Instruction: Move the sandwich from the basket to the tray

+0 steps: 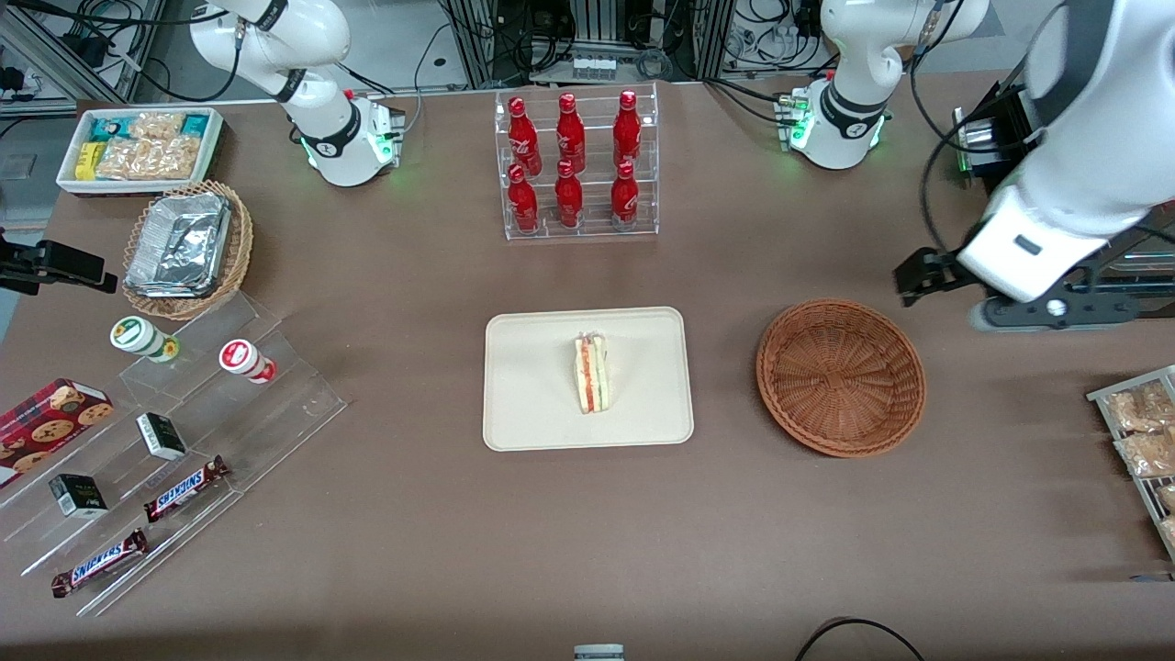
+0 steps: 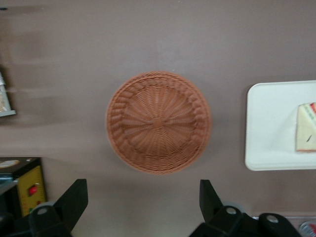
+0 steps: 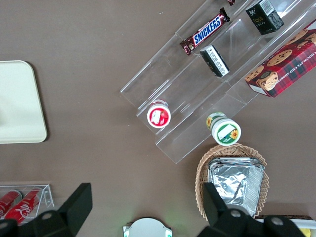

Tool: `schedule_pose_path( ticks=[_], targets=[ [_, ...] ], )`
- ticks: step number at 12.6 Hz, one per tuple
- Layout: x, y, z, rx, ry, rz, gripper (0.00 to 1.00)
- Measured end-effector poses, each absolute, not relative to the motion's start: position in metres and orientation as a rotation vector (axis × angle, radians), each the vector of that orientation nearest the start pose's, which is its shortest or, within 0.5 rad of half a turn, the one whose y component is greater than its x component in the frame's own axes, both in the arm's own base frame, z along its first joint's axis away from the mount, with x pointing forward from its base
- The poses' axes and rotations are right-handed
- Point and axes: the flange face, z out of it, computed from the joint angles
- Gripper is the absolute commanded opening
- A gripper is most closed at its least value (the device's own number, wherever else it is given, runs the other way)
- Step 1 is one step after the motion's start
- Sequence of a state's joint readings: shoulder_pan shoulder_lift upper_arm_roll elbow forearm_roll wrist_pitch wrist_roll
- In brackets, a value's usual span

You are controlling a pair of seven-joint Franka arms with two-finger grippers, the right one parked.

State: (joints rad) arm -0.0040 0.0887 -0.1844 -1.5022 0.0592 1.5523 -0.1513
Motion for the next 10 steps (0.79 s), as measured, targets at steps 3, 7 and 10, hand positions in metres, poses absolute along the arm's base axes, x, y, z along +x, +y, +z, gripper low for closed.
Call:
schedule_pose_path(
  ticks=[3, 7, 10],
  targets=[
    [0.567, -0.044, 0.617, -3.122, 0.087, 0.036, 1.00],
    [0.563, -0.015, 0.632, -3.143, 0.034, -0.007, 1.00],
    [0.558, -0.014, 0.636, -3.144, 0.034, 0.016, 1.00]
  ],
)
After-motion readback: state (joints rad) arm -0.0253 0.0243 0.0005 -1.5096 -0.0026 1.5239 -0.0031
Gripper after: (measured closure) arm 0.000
